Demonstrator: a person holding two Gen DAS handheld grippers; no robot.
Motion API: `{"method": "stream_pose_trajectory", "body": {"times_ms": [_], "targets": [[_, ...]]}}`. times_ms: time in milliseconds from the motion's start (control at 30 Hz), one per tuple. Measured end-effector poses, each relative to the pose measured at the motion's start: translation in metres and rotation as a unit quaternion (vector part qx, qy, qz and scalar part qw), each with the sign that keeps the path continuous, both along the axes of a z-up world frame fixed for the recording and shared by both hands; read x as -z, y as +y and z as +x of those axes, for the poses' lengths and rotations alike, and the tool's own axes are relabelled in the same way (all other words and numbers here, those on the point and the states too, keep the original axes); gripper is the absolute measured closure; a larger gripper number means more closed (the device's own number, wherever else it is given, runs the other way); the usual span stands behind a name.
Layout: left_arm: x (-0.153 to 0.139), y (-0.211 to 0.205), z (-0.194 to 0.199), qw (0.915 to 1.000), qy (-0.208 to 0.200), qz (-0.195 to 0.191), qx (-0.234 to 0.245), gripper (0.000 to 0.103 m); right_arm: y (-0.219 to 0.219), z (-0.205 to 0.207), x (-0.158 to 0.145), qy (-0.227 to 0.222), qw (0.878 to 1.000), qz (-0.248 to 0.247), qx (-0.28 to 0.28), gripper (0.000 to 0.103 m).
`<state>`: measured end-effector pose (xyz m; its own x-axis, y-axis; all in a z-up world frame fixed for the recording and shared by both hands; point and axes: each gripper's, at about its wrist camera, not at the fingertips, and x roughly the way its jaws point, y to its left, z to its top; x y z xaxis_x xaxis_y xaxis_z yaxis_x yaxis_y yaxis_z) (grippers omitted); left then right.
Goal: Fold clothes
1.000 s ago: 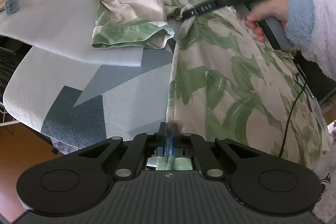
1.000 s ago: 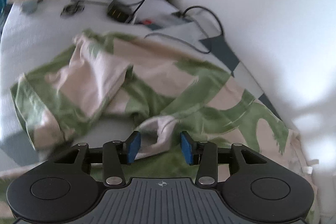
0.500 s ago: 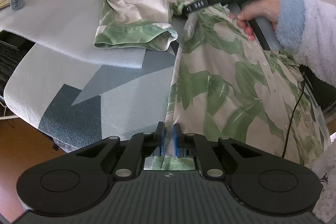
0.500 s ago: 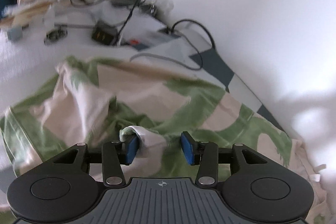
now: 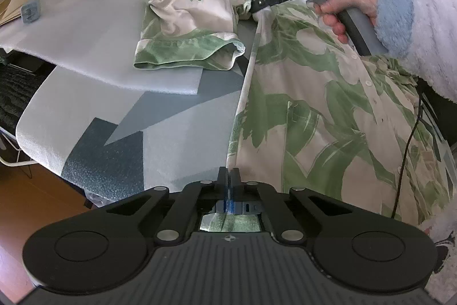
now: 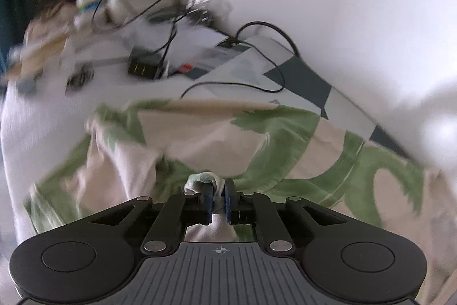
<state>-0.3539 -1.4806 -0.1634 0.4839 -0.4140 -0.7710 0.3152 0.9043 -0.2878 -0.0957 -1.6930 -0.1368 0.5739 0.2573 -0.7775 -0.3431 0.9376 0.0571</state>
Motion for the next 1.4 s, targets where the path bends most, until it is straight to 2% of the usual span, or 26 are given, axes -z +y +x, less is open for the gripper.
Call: {"method": "stream_pose_trajectory", "body": {"times_ms": [133,333,433,467,533,667,700,767,933,1000,1133,1233,1300,1400], "targets": [[0.0,0.003,-0.004,0.9999,-0.002,-0.002,-0.01,0.103,-0.001,0.012,0.005,0.027,0.999,0.033,0.033,0.096],[-0.002,0.004,-0.007,0.9998,-0.003,0.004,-0.019,0.103,0.008,0.017,0.021,0.03,0.997,0.04,0.056,0.095],[-0.004,0.006,-0.008,0.9998,-0.004,0.014,-0.015,0.103,0.014,0.014,0.022,0.014,0.998,0.02,0.053,0.09],[-0.005,0.008,-0.009,0.9997,-0.005,0.017,-0.014,0.102,0.018,0.011,0.021,0.002,0.999,0.001,0.046,0.081],[-0.008,0.012,-0.01,0.9996,-0.006,0.023,-0.013,0.101,0.02,0.003,0.016,-0.021,0.999,-0.016,0.035,0.075],[-0.008,0.045,-0.019,0.999,-0.001,-0.04,-0.022,0.096,0.001,-0.019,-0.004,-0.049,0.998,0.023,0.03,0.049],[-0.006,0.052,-0.02,0.9984,0.005,-0.051,-0.025,0.091,-0.006,-0.026,-0.008,-0.055,0.997,0.036,0.03,0.046],[-0.001,0.063,-0.024,0.9973,0.013,-0.067,-0.026,0.073,-0.019,-0.037,-0.016,-0.056,0.997,0.044,0.036,0.046],[0.002,0.061,-0.022,0.9957,0.021,-0.089,0.012,0.047,-0.056,-0.076,-0.031,-0.065,0.994,0.048,0.08,0.045],[0.001,0.055,-0.019,0.9953,0.02,-0.089,0.031,0.046,-0.074,-0.094,-0.036,-0.067,0.99,0.055,0.114,0.042],[-0.012,0.043,-0.012,0.9944,-0.01,-0.089,0.056,0.046,-0.114,-0.137,-0.039,-0.066,0.977,0.064,0.19,0.041],[-0.022,0.035,-0.003,0.9931,-0.036,-0.091,0.065,0.037,-0.142,-0.179,-0.036,-0.062,0.965,0.059,0.248,0.041],[-0.026,0.024,0.006,0.9916,-0.045,-0.091,0.079,0.033,-0.161,-0.207,-0.033,-0.058,0.954,0.055,0.289,0.041],[-0.026,0.0,0.018,0.9884,-0.046,-0.082,0.118,0.033,-0.189,-0.26,-0.029,-0.055,0.93,0.055,0.36,0.041]]}}
